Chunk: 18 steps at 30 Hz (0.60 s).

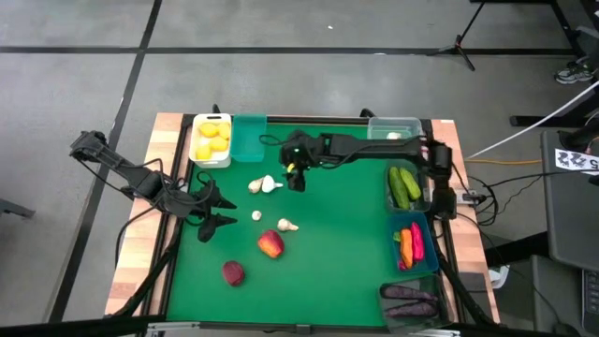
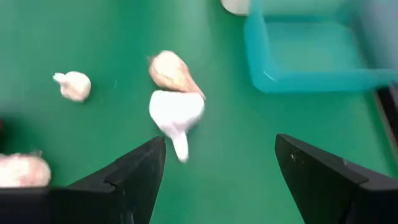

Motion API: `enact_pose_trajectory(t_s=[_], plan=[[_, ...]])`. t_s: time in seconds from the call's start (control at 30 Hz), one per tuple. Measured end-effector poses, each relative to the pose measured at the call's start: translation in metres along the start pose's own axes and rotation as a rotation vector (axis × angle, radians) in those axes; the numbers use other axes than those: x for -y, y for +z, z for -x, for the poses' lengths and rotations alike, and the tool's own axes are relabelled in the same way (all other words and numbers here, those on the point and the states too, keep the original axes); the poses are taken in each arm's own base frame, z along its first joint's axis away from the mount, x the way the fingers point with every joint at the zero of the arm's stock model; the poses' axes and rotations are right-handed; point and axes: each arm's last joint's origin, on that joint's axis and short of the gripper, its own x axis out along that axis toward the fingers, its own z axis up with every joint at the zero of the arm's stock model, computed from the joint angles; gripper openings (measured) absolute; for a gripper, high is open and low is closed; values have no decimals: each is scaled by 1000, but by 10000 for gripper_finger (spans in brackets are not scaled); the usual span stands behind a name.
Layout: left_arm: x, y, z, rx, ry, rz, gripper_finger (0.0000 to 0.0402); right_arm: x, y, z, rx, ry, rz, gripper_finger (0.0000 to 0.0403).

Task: Sort produce into baskets
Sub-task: Put the white garlic into the transparent bin

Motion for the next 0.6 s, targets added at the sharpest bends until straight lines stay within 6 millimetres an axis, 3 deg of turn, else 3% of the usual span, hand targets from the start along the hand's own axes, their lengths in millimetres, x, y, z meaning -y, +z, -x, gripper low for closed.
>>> enact_pose_trajectory(t_s=[0.2,0.6], plan=[[0,1,0,12,4,26,225,-2,-6,-35,40,38,-31,303],[-3,3,0,116,141,-14,225,-10,-29,-81,-25,35,-24,303]])
